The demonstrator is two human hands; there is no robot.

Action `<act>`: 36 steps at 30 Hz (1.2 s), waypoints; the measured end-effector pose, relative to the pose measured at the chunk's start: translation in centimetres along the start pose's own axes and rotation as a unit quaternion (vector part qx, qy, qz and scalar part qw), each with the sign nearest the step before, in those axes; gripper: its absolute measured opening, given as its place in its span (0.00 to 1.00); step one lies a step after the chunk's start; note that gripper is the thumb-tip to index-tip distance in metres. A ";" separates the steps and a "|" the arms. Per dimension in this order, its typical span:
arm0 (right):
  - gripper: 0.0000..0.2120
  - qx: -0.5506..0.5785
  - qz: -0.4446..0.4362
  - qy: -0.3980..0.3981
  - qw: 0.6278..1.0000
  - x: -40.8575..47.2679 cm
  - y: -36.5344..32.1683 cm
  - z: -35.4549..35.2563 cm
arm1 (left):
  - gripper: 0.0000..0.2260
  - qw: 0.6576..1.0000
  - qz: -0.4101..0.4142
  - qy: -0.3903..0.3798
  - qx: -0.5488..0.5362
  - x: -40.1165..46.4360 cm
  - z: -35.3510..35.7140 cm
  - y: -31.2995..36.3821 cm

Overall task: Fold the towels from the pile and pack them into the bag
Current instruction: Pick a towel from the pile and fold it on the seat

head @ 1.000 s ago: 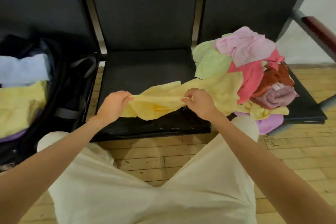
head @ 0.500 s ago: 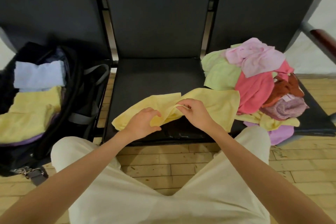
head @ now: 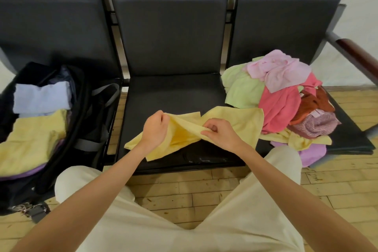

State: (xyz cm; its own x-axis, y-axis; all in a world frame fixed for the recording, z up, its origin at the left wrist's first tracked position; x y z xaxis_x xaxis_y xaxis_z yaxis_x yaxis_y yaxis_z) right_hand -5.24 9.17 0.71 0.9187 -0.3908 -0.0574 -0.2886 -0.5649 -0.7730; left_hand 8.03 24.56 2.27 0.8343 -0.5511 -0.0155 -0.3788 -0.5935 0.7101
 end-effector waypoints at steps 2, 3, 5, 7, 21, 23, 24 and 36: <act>0.01 0.010 0.010 -0.003 1.000 -0.1 0.7 0.0 | 0.14 0.997 -0.026 0.017 -0.065 0.5 -1.3 0.3; 0.07 0.016 0.012 0.002 1.000 -0.1 0.9 -0.2 | 0.15 0.994 -0.036 0.026 -0.097 0.6 -1.9 0.5; 0.13 0.054 0.024 0.026 0.998 0.0 1.2 -0.9 | 0.15 0.987 -0.048 0.047 -0.149 0.7 -3.1 1.2; 0.13 0.109 0.041 0.043 0.992 0.0 1.5 -1.4 | 0.14 0.980 -0.034 0.063 -0.185 0.7 -4.4 2.5; 0.11 0.235 0.104 -0.018 0.966 1.6 2.2 -0.8 | 0.14 0.928 -0.064 0.182 -0.319 1.5 -11.9 4.5; 0.10 0.223 0.121 -0.005 0.967 1.9 2.7 -0.6 | 0.12 0.928 -0.088 0.168 -0.320 1.8 -11.8 3.7; 0.10 0.214 0.131 -0.004 0.968 2.1 3.1 -0.4 | 0.11 0.929 -0.102 0.161 -0.316 1.9 -11.5 2.9; 0.12 0.150 0.124 0.193 0.962 7.7 -0.3 -1.4 | 0.11 0.911 -0.227 0.172 -0.299 2.1 -11.0 -8.2</act>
State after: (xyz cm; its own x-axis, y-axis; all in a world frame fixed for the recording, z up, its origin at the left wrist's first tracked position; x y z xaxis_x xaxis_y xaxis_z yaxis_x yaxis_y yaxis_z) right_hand 1.49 5.28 1.39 0.6459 -0.7602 -0.0698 -0.3424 -0.2068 -0.9165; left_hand 17.26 34.75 4.22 0.9657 -0.0513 -0.2545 0.2364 -0.2321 0.9435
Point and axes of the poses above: each hand's wrist, its own x-axis towards the middle knuckle, its own z-axis out of the palm, y = z × x, the point moved 10 cm from there along x, towards the middle knuckle, and after that the axes turned 5 degrees about x, right-handed, at the moved point
